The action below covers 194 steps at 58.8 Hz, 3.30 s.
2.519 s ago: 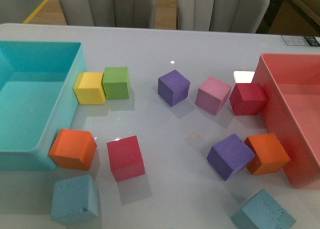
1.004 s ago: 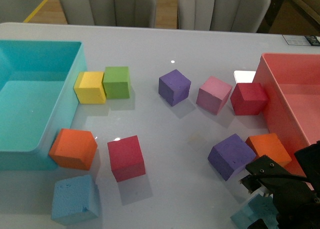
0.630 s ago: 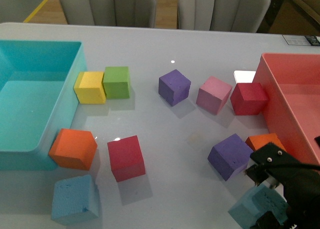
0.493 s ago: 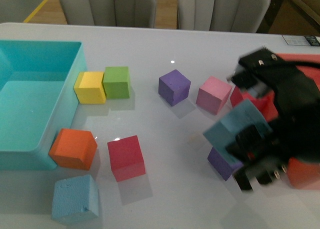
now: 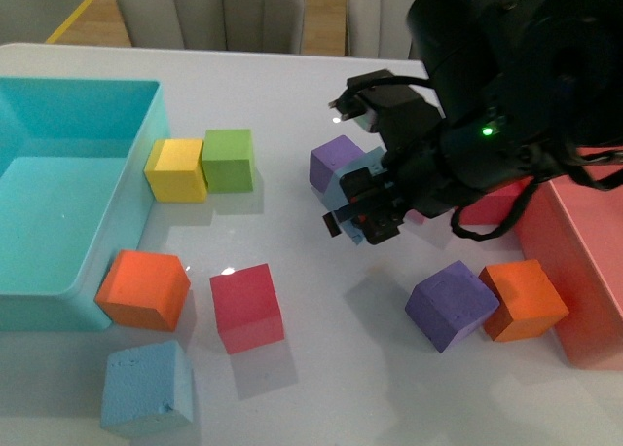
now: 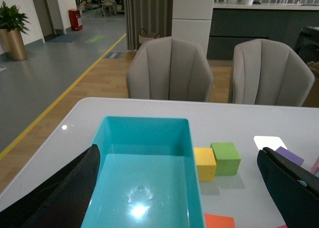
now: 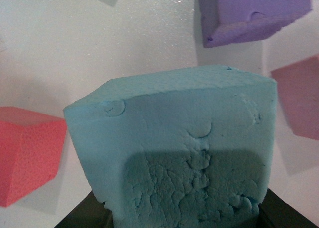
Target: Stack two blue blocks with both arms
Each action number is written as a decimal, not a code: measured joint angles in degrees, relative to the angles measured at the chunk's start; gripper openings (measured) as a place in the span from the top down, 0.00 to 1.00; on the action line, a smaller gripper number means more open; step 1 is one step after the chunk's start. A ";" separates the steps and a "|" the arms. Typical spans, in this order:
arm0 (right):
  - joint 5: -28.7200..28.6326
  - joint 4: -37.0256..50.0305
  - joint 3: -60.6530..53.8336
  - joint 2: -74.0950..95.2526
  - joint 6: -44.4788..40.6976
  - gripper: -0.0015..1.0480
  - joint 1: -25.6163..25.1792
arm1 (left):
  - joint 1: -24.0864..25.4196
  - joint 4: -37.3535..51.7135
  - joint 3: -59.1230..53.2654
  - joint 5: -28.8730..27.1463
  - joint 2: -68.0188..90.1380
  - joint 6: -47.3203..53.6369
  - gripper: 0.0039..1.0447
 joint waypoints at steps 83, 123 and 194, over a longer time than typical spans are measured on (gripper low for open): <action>4.22 18.16 -12.83 -18.01 2.47 0.09 0.42 | 0.00 0.00 0.00 0.00 0.00 0.00 0.08; 15.61 49.66 -59.58 -65.07 4.50 0.93 -13.97 | 0.00 0.00 0.00 0.00 0.00 0.00 0.08; 2.91 15.26 -67.23 -109.31 4.70 0.98 -27.28 | 0.00 0.00 0.00 0.00 0.00 0.00 0.08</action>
